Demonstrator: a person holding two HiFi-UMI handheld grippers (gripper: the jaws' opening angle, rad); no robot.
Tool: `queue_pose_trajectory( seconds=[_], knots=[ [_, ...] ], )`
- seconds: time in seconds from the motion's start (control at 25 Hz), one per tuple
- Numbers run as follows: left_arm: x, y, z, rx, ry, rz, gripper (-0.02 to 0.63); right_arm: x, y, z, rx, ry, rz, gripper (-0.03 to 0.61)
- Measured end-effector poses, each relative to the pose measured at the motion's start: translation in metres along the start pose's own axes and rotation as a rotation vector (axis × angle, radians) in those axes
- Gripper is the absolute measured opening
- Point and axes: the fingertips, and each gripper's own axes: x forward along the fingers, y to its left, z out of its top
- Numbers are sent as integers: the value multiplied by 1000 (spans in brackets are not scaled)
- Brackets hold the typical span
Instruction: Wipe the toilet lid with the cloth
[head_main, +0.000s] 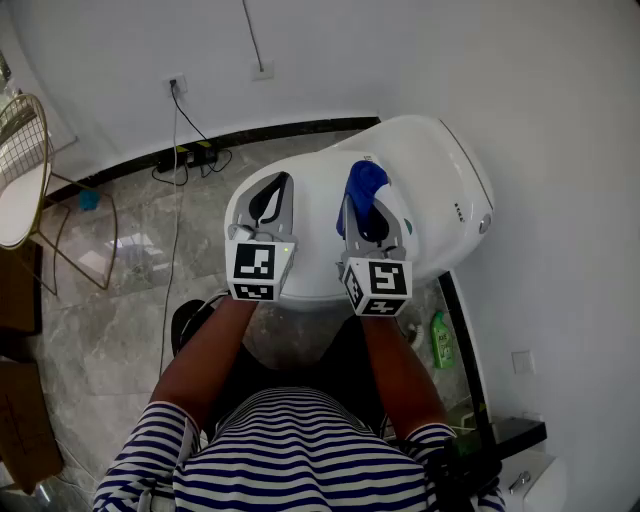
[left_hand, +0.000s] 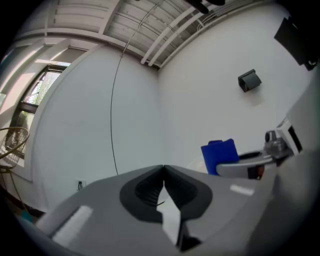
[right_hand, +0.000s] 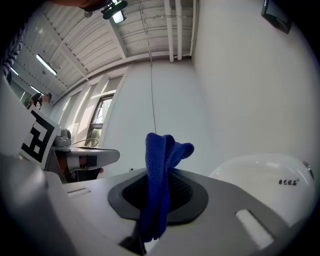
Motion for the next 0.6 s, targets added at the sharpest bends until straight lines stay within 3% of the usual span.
queue_pose_trajectory(
  seconds=[0.6],
  knots=[
    [0,0,-2,-8,0,-5,5,2,-1,-4,-15,4,-2,63]
  ],
)
